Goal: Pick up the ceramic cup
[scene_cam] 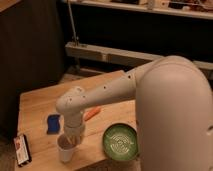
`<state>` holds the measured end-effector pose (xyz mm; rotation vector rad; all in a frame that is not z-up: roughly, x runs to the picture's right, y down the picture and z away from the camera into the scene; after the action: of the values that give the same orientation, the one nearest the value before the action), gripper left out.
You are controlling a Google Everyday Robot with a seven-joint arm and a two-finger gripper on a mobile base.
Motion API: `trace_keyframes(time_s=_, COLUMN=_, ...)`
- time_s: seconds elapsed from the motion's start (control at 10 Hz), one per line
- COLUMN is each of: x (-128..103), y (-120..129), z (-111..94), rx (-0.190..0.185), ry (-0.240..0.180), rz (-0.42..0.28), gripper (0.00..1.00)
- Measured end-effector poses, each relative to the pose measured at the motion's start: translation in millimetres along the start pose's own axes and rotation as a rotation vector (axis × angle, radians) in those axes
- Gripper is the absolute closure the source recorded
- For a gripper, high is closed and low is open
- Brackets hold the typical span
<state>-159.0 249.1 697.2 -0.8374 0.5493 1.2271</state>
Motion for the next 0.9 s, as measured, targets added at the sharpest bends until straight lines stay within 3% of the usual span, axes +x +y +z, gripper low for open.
trace_keyframes(time_s=0.2, x=-8.8, y=11.8, z=-6.1, rx=0.011, ry=-0.02, rz=-0.018, gripper=1.0)
trace_keyframes(time_s=0.4, x=-8.1, y=26.9, z=-26.5, rx=0.008, ry=-0.082, rz=-0.037, gripper=1.0)
trace_keyframes(time_s=0.7, x=0.3, y=41.1, z=-77.3, rx=-0.014, ry=-0.232, rz=-0.043, gripper=1.0)
trace_keyframes(time_s=0.9, x=-4.3, y=35.6, z=-110.1, rx=-0.087, ry=-0.376, rz=-0.037, gripper=1.0)
